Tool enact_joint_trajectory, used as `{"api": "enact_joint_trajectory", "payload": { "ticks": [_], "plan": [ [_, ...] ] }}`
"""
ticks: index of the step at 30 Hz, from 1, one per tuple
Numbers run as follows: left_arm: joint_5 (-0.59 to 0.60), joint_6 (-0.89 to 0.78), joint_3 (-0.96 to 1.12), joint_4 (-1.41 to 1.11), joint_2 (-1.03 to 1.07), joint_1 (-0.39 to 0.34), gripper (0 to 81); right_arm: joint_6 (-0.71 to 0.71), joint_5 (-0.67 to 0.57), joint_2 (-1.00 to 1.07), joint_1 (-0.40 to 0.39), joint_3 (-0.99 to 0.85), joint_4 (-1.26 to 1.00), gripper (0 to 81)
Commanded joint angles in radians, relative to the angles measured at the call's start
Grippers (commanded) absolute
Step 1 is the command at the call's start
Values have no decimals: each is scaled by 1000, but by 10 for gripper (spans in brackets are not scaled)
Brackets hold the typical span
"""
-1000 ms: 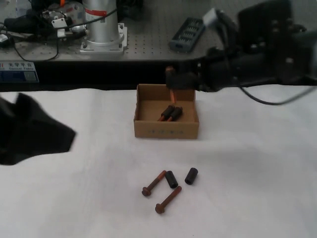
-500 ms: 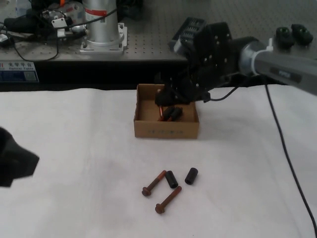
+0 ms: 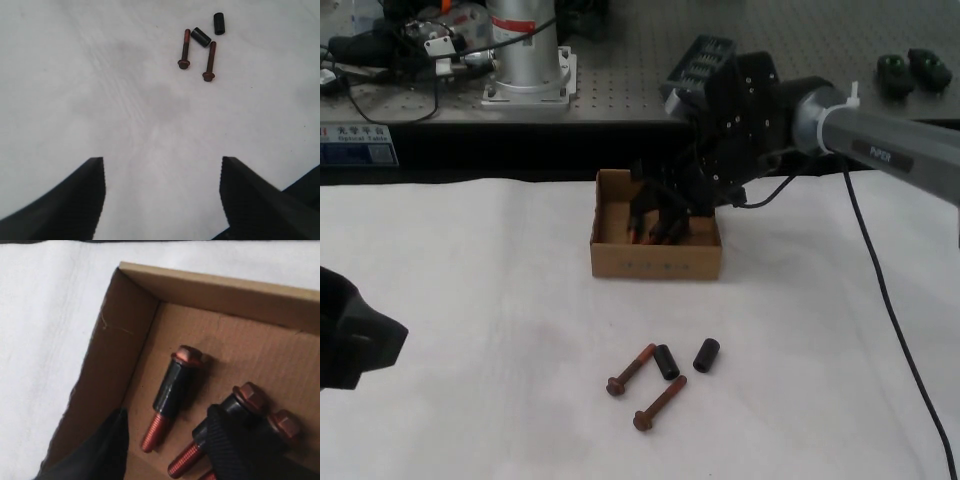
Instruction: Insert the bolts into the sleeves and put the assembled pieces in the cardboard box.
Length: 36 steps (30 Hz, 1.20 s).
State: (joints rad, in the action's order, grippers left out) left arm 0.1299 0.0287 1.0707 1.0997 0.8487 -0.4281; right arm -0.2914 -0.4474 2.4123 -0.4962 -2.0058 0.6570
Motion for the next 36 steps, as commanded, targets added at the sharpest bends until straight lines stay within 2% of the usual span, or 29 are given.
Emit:
{"api": "enact_joint_trajectory", "payload": {
  "ticks": [1, 6, 11, 16, 21, 31, 36],
  "plan": [
    [-13, 13, -1, -9, -5, 2, 482, 8, -23, -16, 7, -14, 34, 367],
    [-13, 13, -1, -9, -5, 2, 482, 16, -58, -54, 7, -14, 83, 366],
    [-13, 13, -1, -20, -5, 2, 482, 144, -54, -143, 7, -14, 231, 366],
    [-13, 13, -3, -78, -5, 2, 482, 265, 47, -275, 7, 24, 378, 365],
    [-8, 13, -34, -150, -5, 2, 482, 291, 55, -432, 5, 182, 393, 314],
    [25, 13, -151, -279, -3, 2, 482, 338, 58, -854, -3, 679, 356, 310],
    [148, 8, -216, -408, -3, 2, 482, 338, 58, -1061, -15, 901, 311, 310]
  ]
}}
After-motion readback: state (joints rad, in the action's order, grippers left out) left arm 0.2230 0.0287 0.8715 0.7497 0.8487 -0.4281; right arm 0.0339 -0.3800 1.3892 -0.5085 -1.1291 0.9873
